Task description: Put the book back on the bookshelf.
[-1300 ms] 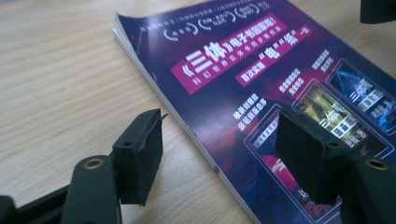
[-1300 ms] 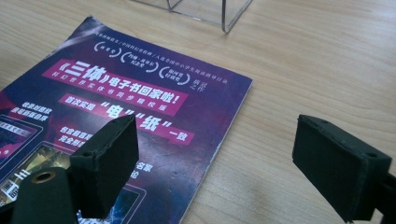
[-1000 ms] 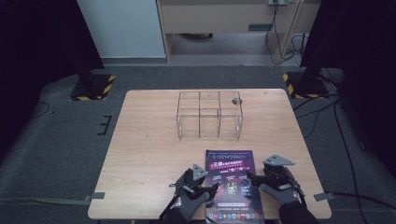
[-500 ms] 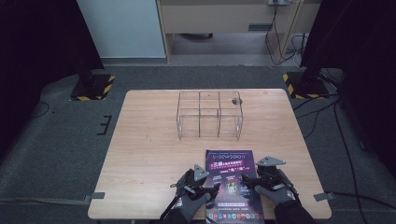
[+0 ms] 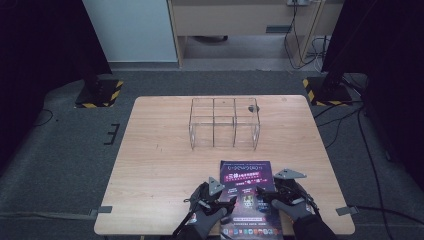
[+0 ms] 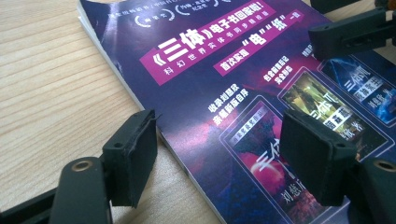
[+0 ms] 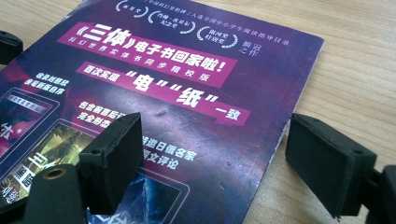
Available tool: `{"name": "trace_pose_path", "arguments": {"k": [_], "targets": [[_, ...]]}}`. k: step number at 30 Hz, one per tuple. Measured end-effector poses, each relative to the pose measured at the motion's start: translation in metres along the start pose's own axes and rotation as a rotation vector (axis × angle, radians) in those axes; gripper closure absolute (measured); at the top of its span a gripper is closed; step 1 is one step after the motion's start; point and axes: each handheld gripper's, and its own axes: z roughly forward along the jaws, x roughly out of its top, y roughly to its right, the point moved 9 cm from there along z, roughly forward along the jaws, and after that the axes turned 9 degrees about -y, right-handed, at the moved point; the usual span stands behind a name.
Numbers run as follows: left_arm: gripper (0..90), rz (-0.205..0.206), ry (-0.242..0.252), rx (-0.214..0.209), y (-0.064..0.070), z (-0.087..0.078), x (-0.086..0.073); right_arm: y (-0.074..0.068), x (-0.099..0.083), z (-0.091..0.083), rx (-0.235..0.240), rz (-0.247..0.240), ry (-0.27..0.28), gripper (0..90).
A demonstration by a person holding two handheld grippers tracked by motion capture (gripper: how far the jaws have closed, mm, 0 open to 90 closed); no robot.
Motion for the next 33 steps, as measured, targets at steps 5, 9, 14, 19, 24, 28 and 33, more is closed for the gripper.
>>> {"name": "trace_pose_path", "arguments": {"k": [5,9,14,19,24,28,33], "targets": [[22.4,0.007,0.006,0.030,-0.002,0.002,0.001,0.000,0.000,0.000,0.000,-0.003,0.005,19.1],[21.9,-0.026,0.020,-0.003,0.000,0.004,0.004,0.000,0.000,0.000,0.000,-0.001,0.008,19.2],[20.8,-0.111,0.050,-0.062,-0.001,0.003,0.006,-0.001,0.000,0.001,-0.002,-0.005,0.023,18.9],[21.2,-0.135,0.068,-0.078,-0.001,0.001,0.006,-0.001,0.000,0.001,0.001,-0.005,0.031,18.7],[21.2,-0.149,0.092,-0.099,0.000,-0.002,0.009,-0.002,0.000,0.001,0.004,-0.005,0.032,18.6],[21.2,-0.163,0.099,-0.114,0.000,-0.003,0.010,-0.001,0.000,0.001,0.005,-0.003,0.033,18.6],[21.6,-0.141,0.067,-0.087,-0.001,0.002,0.006,-0.001,0.000,0.001,0.005,0.000,0.030,18.6]]}}
